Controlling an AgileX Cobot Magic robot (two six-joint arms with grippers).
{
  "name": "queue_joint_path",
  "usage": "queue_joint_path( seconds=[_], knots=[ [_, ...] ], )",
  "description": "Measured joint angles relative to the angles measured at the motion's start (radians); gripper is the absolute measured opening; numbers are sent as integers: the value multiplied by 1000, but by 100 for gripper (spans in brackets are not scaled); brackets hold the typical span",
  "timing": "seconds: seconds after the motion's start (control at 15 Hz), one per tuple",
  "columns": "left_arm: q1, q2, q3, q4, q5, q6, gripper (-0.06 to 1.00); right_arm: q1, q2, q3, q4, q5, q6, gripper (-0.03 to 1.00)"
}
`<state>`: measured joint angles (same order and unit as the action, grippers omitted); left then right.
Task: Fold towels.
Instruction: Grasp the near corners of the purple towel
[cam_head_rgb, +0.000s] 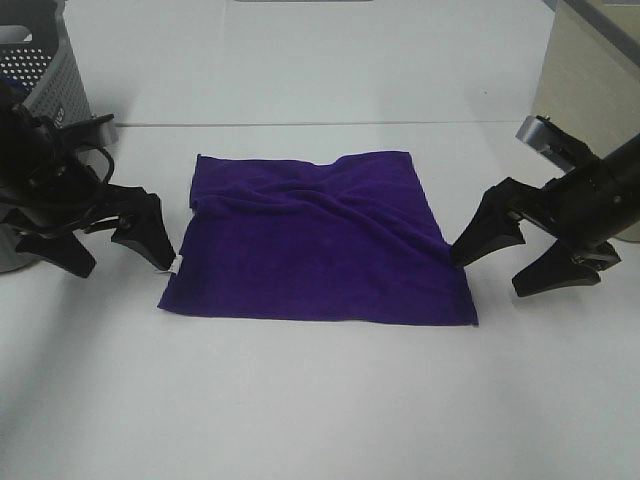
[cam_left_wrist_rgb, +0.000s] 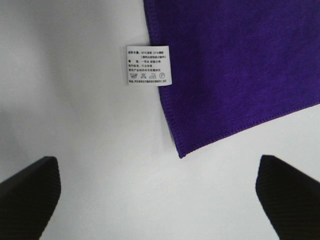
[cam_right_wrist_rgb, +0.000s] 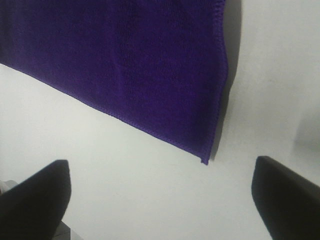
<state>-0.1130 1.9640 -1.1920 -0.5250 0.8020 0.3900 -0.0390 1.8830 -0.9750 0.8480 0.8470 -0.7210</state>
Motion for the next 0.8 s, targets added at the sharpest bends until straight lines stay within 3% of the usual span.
queue_joint_path(
  seconds=[0.33,0.8],
  knots=[
    [0,46,-1,-37,-19,0,99,0,26,-3,0,-105,16,95],
    [0,128,-23,-113,-4,21,99,0,117,-12,54,-110,2,94]
  ],
)
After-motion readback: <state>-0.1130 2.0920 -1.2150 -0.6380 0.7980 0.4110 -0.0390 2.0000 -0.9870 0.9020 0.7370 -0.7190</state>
